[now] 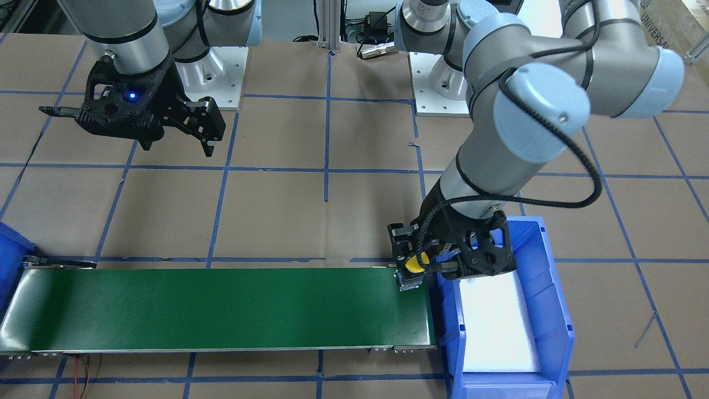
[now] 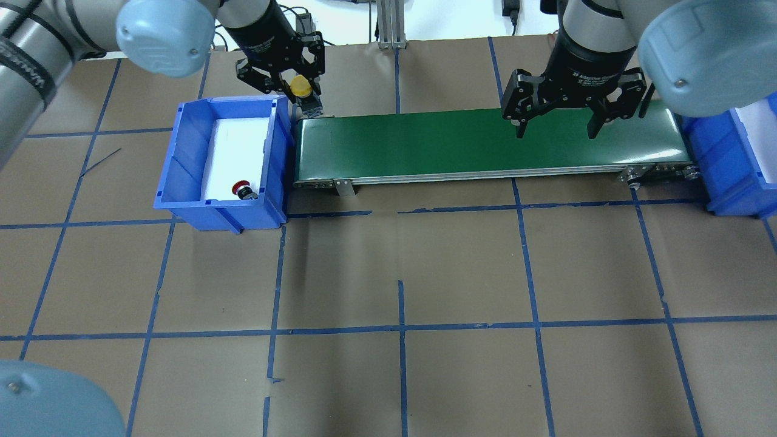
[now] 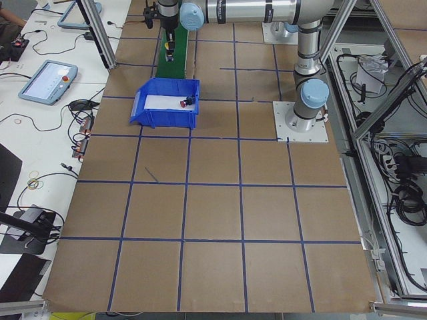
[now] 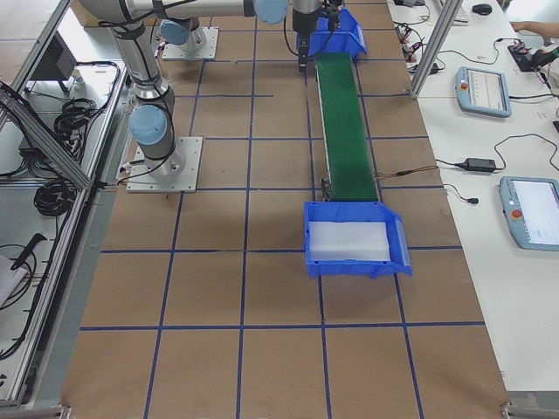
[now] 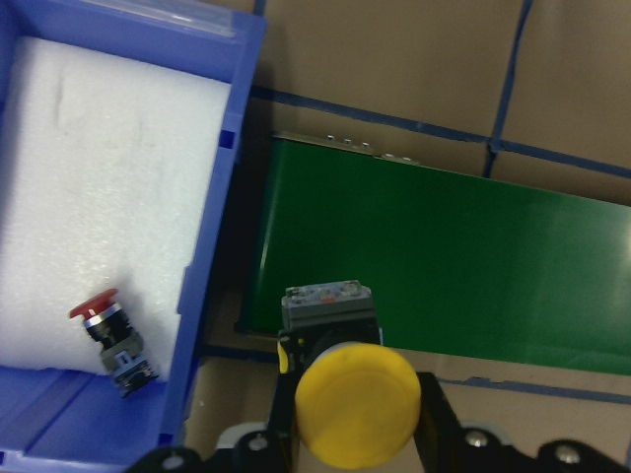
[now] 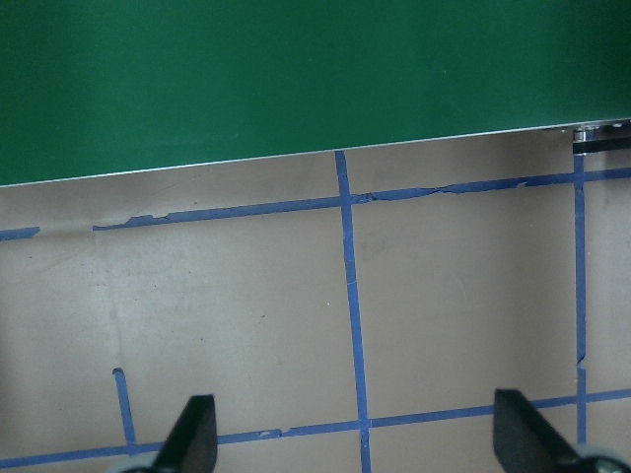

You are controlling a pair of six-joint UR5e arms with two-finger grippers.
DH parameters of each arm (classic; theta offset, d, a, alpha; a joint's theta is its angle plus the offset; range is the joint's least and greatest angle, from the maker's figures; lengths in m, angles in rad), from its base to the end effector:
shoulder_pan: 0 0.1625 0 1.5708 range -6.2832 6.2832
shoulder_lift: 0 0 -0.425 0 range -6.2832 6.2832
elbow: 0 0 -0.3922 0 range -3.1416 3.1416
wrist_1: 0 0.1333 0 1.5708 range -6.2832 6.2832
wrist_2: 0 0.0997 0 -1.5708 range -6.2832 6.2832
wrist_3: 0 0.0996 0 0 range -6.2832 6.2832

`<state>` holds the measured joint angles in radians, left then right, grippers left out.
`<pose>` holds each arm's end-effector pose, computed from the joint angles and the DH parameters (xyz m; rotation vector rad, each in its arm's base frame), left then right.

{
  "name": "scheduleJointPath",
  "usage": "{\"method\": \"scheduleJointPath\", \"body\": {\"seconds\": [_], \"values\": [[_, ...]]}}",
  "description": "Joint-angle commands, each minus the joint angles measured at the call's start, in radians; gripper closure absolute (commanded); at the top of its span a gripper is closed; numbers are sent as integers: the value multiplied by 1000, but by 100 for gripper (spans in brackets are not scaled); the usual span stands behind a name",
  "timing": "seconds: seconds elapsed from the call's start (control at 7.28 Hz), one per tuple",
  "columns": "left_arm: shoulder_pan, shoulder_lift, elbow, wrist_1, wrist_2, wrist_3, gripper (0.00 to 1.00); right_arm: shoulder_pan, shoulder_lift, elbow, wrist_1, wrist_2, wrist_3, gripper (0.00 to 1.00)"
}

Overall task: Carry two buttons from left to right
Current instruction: 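Lift the yellow button and carry it onto the conveyor belt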

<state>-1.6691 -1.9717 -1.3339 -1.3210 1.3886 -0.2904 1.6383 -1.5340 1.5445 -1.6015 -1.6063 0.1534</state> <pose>-0.2154 -0.6425 0.4007 0.2710 -2.9331 0.0721 0.1638 -0.4996 0.4856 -0.1340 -3.1054 0.0373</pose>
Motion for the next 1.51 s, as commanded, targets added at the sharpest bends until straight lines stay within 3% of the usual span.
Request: {"method": "scheduleJointPath", "body": {"seconds": [0.0, 0.69, 0.82, 0.96, 1.1, 1.37], "values": [[-40, -93, -17, 78, -6, -29, 99, 0, 0, 0, 0, 0, 0, 0], [-47, -134, -25, 100, -8, -21, 99, 3, 0, 0, 0, 0, 0, 0], [-47, -138, -25, 101, -8, -22, 95, 3, 0, 0, 0, 0, 0, 0], [-47, -141, -24, 103, -8, -21, 30, 3, 0, 0, 0, 0, 0, 0], [-47, -141, -24, 103, -8, -29, 13, 3, 0, 0, 0, -1, 0, 0], [-47, -138, -21, 103, -8, -26, 3, 3, 0, 0, 0, 0, 0, 0]]}}
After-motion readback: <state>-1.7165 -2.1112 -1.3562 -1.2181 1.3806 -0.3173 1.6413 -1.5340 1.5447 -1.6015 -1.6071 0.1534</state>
